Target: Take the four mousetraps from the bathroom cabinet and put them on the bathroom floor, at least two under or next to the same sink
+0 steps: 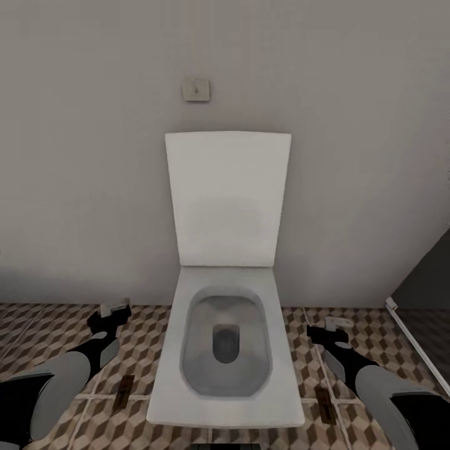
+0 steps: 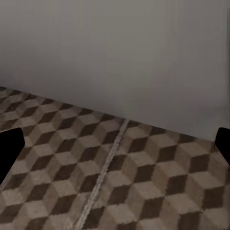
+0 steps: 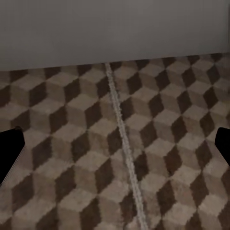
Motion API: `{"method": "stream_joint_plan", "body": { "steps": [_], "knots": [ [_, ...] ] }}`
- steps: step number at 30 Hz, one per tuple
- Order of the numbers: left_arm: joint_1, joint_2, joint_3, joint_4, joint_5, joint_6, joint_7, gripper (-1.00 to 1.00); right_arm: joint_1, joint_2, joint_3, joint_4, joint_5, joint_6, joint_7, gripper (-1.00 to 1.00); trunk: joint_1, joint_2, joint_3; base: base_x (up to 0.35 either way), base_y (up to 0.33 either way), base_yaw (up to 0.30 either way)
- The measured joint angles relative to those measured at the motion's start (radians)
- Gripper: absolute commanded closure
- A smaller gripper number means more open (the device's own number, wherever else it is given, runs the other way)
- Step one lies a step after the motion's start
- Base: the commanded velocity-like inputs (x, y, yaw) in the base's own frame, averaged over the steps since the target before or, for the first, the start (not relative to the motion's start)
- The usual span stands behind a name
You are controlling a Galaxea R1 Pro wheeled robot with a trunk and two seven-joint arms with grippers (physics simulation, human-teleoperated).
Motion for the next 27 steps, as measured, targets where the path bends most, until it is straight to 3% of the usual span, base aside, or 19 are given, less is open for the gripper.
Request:
{"method": "stream_joint_plan", "body": {
  "steps": [27],
  "knots": [
    [0.0,0.0,0.0,0.0,0.0,-0.002,0.0,-1.0,0.0,0.0,0.0,0.0,0.001,0.0,0.0,-1.0,-0.012,0.006,0.104,0.0,0.0,0.0]
  ]
}}
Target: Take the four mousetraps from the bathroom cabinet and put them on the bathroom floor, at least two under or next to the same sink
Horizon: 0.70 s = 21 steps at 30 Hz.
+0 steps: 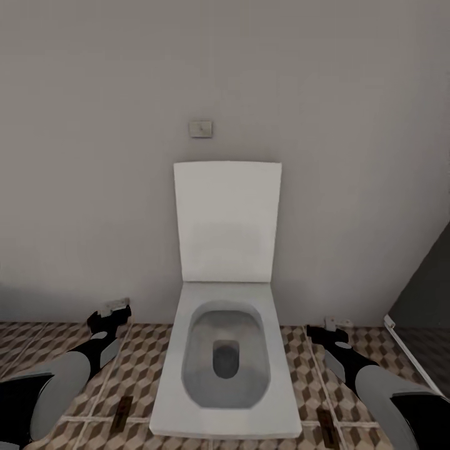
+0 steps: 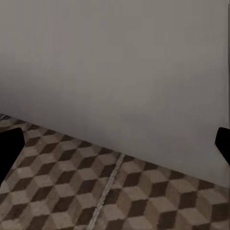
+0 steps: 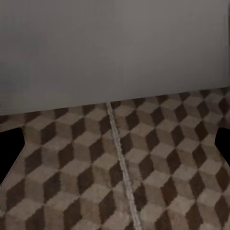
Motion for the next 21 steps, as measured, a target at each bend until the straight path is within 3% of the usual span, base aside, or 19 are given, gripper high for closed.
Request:
{"method": "stream_joint_plan", "body": {
  "steps": [21],
  "knots": [
    [0.0,0.0,0.0,0.0,0.0,0.001,-0.001,-1.0,0.0,0.0,0.0,0.0,0.0,0.0,0.0,-1.0,-0.009,0.005,0.081,0.0,0.0,0.0]
  ]
}}
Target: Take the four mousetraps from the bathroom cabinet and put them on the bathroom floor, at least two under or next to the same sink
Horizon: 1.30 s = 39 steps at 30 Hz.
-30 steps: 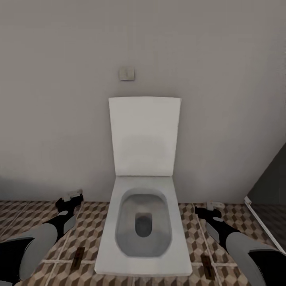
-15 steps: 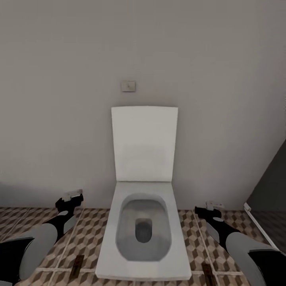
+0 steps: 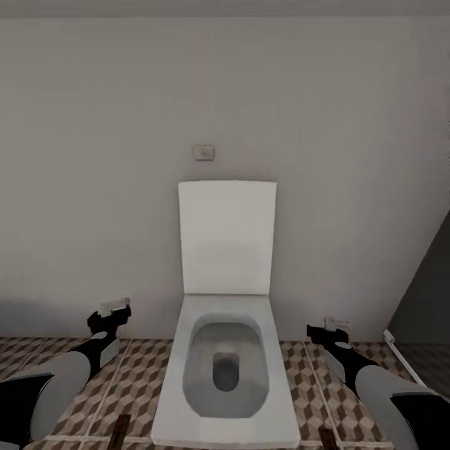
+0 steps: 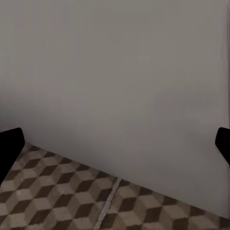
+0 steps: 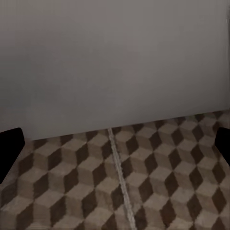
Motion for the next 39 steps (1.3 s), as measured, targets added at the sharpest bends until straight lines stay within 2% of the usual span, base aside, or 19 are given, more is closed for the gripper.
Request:
{"method": "stream_joint_plan", "body": {
  "steps": [28,39],
  "knots": [
    [0.0,-0.002,0.0,0.001,-0.003,0.013,-0.007,-1.0,0.0,0.0,0.0,0.0,0.002,0.0,0.0,-1.0,-0.013,0.007,0.108,0.0,0.0,0.0],
    [0.0,-0.002,-0.001,0.0,-0.006,0.024,-0.009,-1.0,0.0,0.0,0.0,0.0,0.004,0.0,0.0,-1.0,-0.055,0.083,0.143,0.0,0.0,0.0]
  ]
}}
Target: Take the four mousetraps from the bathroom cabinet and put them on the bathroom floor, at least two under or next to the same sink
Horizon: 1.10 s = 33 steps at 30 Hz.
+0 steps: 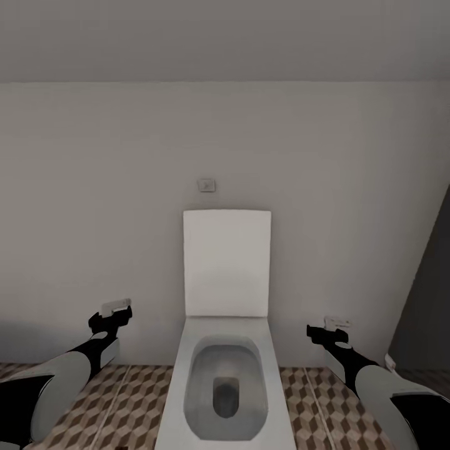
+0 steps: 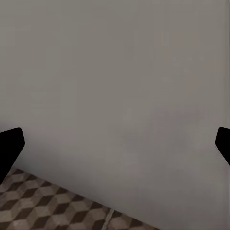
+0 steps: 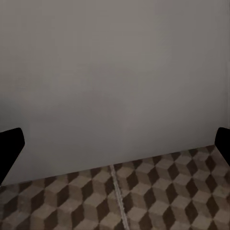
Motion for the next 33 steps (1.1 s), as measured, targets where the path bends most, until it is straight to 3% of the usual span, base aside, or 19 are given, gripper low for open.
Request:
{"method": "stream_joint_plan", "body": {
  "steps": [8,24,33],
  "knots": [
    [0.0,-0.001,0.0,-0.001,-0.005,0.035,-0.001,-1.0,0.0,0.0,0.0,0.0,0.001,0.0,0.0,-1.0,-0.031,0.056,0.025,0.0,0.0,0.0],
    [0.0,-0.039,-0.001,-0.003,-0.008,0.049,0.0,-1.0,0.001,0.0,0.001,0.0,0.004,0.0,0.0,-1.0,-0.031,0.056,0.025,0.0,0.0,0.0],
    [0.0,-0.046,-0.001,-0.003,-0.008,0.048,0.001,-1.0,0.0,0.0,0.001,0.0,0.004,0.0,0.0,-1.0,-0.031,0.056,0.025,0.0,0.0,0.0]
  ]
}}
